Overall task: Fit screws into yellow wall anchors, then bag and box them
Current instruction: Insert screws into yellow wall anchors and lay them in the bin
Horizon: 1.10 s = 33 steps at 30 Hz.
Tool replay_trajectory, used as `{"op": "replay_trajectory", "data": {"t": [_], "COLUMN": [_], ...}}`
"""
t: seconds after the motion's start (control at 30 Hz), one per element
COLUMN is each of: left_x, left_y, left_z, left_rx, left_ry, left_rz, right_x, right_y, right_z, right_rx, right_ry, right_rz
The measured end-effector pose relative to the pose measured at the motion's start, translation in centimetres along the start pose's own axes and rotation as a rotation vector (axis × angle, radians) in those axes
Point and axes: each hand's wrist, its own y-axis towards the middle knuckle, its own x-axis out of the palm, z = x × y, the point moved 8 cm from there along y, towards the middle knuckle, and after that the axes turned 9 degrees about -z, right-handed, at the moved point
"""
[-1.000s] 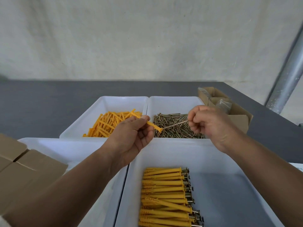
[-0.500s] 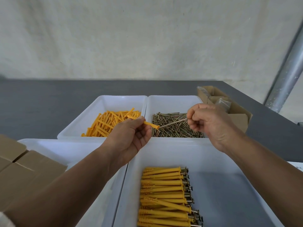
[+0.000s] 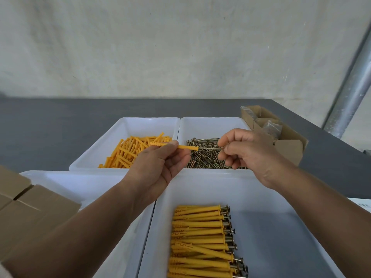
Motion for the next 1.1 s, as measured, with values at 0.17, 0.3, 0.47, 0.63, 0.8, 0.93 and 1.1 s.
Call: {"op": "replay_trajectory", "data": {"t": [0.17, 0.3, 0.47, 0.63, 0.8, 0.93, 1.1], "left_x": [0.8, 1.5, 1.7, 1.1, -2.8, -4.0, -6.1], "left_y": [-0.2, -0.4, -0.4, 0.0, 0.2, 0.1, 1.2], "left_z": [-0.4, -0.6, -0.5, 1.4, 4.7, 6.3, 5.0], "left_rx": [-0.023, -0.035, -0.04, 0.072, 0.204, 0.241, 0.007], "left_ry": [0.099, 0.178, 0.291, 0.329, 0.739, 1.493, 1.922], "left_rz": [-0.048, -0.108, -0.161, -0.109, 0.207, 0.397, 0.379], "right_x": [1.7, 3.1, 3.5, 3.5, 4.4, 5.7, 7.0], "right_y": [-0.3, -0.8, -1.4, -2.3, -3.7, -4.7, -5.5], "right_z": [-0.3, -0.7, -0.9, -0.2, 1.2, 2.5, 3.4], "right_rx": [0.033, 0.044, 0.066, 0.177, 0.339, 0.458, 0.517], "right_ry": [-0.114, -0.214, -0.268, -0.284, -0.436, -0.612, -0.741], "right_rz": [-0.181, -0.326, -0.41, -0.564, -0.762, -0.877, -0.948]}}
